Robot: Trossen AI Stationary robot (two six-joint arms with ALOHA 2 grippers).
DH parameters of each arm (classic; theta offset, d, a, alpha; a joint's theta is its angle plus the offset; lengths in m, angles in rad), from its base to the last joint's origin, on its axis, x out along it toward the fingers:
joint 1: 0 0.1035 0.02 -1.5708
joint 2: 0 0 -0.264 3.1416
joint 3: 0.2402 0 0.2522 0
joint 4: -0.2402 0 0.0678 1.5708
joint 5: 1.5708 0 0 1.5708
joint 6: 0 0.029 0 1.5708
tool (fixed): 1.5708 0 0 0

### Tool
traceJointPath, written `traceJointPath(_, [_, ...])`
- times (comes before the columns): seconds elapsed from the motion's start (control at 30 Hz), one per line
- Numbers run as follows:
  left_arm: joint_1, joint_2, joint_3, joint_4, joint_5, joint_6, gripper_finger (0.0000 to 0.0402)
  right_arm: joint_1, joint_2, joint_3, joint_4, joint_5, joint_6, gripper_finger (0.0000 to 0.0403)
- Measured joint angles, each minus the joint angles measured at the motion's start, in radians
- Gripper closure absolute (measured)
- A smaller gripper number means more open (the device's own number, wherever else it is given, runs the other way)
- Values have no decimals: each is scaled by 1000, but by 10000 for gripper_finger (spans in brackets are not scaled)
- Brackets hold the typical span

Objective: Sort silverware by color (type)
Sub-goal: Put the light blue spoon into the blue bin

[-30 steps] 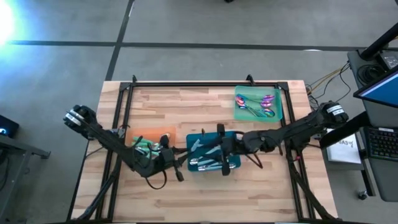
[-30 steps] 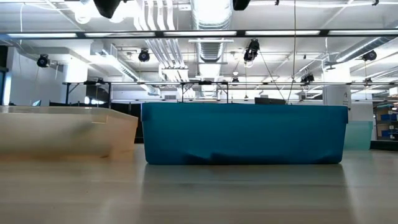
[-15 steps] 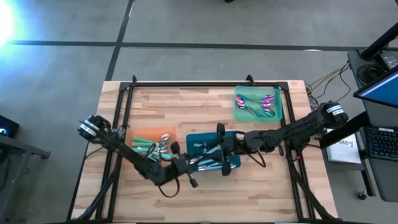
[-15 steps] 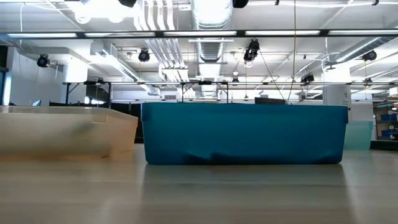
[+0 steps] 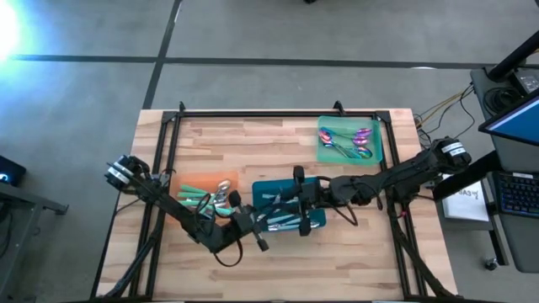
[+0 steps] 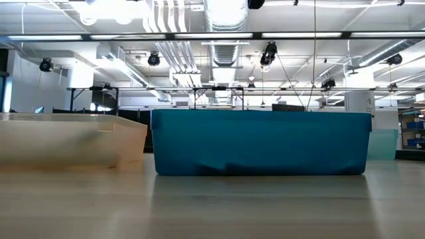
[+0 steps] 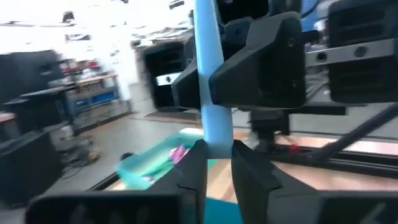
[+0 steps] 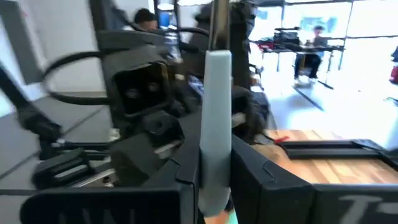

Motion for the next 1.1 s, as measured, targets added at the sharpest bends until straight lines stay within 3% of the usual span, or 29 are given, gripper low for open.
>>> traceJointPath(0.13, [-3,0,0,-5,-206,-5,293,-16,-18,33,-112,52,0,360])
traceJointPath(0.3, [-25,-7,-1,-3,-467,16,219,-53,-44,84,-418,124,39,360])
traceJointPath(0.47, [-41,-33,8,-2,-469,73,203,-91,-20,83,-647,130,145,360])
traceJointPath(0.7, [-39,-104,14,-2,-468,238,225,-112,40,75,-859,120,303,360])
traceJointPath(1.0, [-42,-223,14,-14,-468,312,243,-108,115,76,-968,-114,363,357])
traceJointPath(1.1, [-54,-255,14,-18,-467,340,244,-105,127,76,-1003,-115,363,313])
